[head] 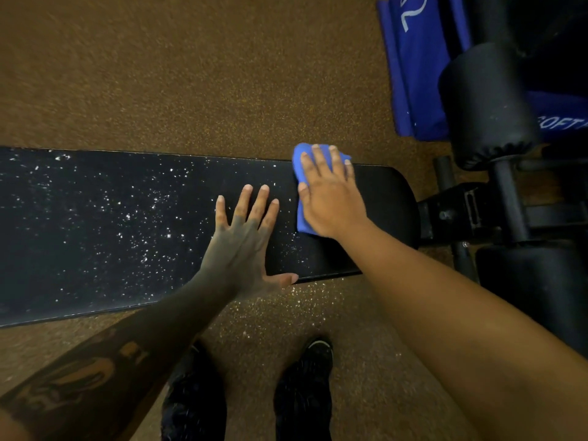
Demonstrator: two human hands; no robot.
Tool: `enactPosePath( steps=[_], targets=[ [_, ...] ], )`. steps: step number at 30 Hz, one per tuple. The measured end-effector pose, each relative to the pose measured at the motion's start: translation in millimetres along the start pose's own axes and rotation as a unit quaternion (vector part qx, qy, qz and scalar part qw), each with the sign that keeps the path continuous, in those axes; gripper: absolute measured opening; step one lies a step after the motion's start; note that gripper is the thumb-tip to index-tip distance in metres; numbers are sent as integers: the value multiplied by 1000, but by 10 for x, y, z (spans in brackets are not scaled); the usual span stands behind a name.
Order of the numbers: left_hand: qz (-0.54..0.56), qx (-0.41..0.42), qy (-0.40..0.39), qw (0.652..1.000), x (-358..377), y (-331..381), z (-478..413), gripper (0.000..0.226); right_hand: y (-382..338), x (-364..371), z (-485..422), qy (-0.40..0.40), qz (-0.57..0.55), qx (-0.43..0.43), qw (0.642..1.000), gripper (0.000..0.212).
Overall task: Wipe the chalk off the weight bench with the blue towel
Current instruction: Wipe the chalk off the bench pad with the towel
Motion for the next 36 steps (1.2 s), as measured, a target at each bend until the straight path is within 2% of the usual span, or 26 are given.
enactPosePath(
  steps=[1, 2, 6, 7, 10, 11, 15, 16, 19, 20, 24, 26, 28, 32, 36],
  targets=[
    [-2, -5, -1, 1000, -8, -45, 2, 133, 54, 3, -12, 1, -29, 45, 999, 59],
    [-2, -10, -4, 1000, -11, -92, 3, 134, 1, 4, -12, 1, -38, 56, 998, 60],
    [-2, -12, -19, 1000, 10, -197, 18, 138, -452, 70, 72, -1, 55, -114, 992, 61],
    [-3, -8, -23, 1000, 22, -201, 27, 139, -373, 43, 31, -1, 47, -98, 994, 59],
    [-4, 0, -32, 999, 72, -215, 44, 141, -10, -3, -87, -7, -52, 85, 995, 57],
    [-5, 0, -33, 999, 84, -219, 44, 141, -74, -17, -83, -5, -58, 97, 994, 58],
    [-7, 2, -26, 1000, 87, -208, 49, 139, -678, 61, 15, 0, 18, -92, 996, 58],
    [-6, 3, -25, 1000, 88, -207, 51, 139, -613, 49, 14, 6, 19, -79, 997, 57],
    [1, 3, -31, 1000, 90, -215, 43, 140, -142, 40, -14, 12, -81, 102, 991, 57],
    [1, 2, -31, 1000, 89, -218, 41, 141, -139, 44, 6, 13, -86, 113, 990, 58],
    [-2, 0, -32, 999, 96, -217, 41, 141, -472, 136, 136, -9, 40, -64, 997, 61],
    [2, 4, -28, 1000, 90, -216, 44, 141, -296, 102, 162, -11, 53, -39, 998, 65],
    [0, 10, -23, 1000, 74, -218, 53, 142, -129, 13, 165, 3, 20, 4, 1000, 71],
    [-2, 2, -20, 1000, 67, -257, 76, 142, -261, 15, 108, -4, 33, -32, 999, 67],
    [-3, 0, -21, 1000, 85, -262, 65, 142, -295, 149, 144, -21, 34, -11, 999, 66]
  ],
)
Point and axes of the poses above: each hand's wrist, its own z-axis away from the middle knuckle, its own x-axis out of the palm, y = z × x, the point moved 8 cm from there along -z, towards the middle knuckle, and after that the axes turned 15 degrees about -y, right-handed, at the moved point
